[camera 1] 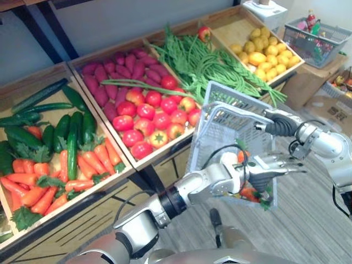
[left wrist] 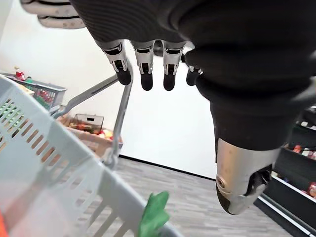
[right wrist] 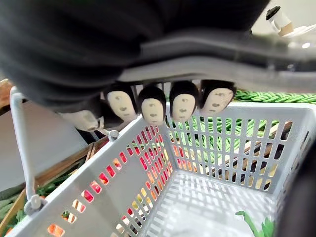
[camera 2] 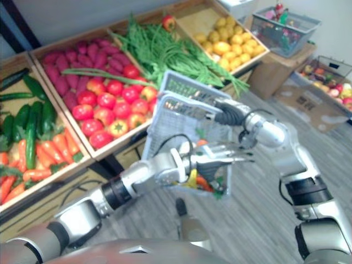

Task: Pick vegetable in the basket

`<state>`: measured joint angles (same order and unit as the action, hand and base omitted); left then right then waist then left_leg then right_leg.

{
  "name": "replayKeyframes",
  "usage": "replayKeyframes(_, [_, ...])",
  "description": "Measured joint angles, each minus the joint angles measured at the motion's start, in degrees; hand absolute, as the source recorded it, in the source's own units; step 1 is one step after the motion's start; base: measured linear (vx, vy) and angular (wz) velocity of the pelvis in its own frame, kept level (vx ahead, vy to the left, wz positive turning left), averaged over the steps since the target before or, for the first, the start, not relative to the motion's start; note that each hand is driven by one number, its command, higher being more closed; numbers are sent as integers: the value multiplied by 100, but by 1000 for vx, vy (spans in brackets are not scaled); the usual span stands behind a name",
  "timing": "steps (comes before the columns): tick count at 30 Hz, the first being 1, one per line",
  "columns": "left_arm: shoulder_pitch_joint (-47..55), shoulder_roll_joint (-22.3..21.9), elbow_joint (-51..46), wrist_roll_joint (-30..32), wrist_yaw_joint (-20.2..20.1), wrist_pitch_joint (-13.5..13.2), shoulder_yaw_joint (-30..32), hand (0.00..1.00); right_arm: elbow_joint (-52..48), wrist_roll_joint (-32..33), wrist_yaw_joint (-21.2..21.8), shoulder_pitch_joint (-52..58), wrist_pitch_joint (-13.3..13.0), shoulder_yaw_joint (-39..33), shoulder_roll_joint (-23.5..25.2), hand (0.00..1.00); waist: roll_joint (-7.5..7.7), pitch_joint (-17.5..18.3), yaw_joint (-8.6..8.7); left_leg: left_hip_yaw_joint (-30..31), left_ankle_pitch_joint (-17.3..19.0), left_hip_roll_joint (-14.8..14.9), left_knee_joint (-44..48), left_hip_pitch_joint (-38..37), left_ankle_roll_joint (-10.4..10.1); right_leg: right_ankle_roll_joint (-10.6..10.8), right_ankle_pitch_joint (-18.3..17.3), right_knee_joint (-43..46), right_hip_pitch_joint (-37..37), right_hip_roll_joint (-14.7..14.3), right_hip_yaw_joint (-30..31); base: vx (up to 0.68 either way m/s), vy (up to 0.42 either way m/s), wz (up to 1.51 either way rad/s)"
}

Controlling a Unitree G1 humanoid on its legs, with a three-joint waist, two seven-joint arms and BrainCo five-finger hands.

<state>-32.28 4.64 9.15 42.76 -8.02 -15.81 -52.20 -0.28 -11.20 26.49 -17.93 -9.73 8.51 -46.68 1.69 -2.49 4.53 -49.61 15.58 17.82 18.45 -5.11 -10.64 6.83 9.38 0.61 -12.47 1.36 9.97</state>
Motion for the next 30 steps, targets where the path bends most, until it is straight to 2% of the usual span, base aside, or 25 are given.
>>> replayKeyframes(7, [17, 25, -819, -454, -139, -68, -220, 0, 2, 2, 0, 279, 38, -226, 41, 100, 0, 0, -14, 54, 22, 3, 53, 32, 30, 2, -2, 8, 16, 36, -48, -9, 3, 5])
replayKeyframes(18, [116, 478, -2287, -1564, -144, -559, -700, 0, 409, 45, -1, 466, 88, -587, -91, 100, 0, 1, -3, 177, 79, 62, 182, 86, 56, -8, -13, 13, 74, 59, -158, -9, 4, 5])
replayKeyframes(27, [414, 730, -2710, -1790, -194, -621, -827, 0, 523, 343, -2, 731, 69, -832, -464, 100, 0, 8, 0, 95, 93, 65, 174, -31, 33, -10, -9, 13, 92, -11, -21, 6, 6, -9])
replayKeyframes(30, [558, 956, -2881, -1795, -239, -657, -826, 0, 514, 473, -1, 861, 10, -979, -614, 100, -2, 10, 1, 17, 97, 72, 155, -118, 26, -10, -9, 13, 126, -47, 34, 2, 6, -10])
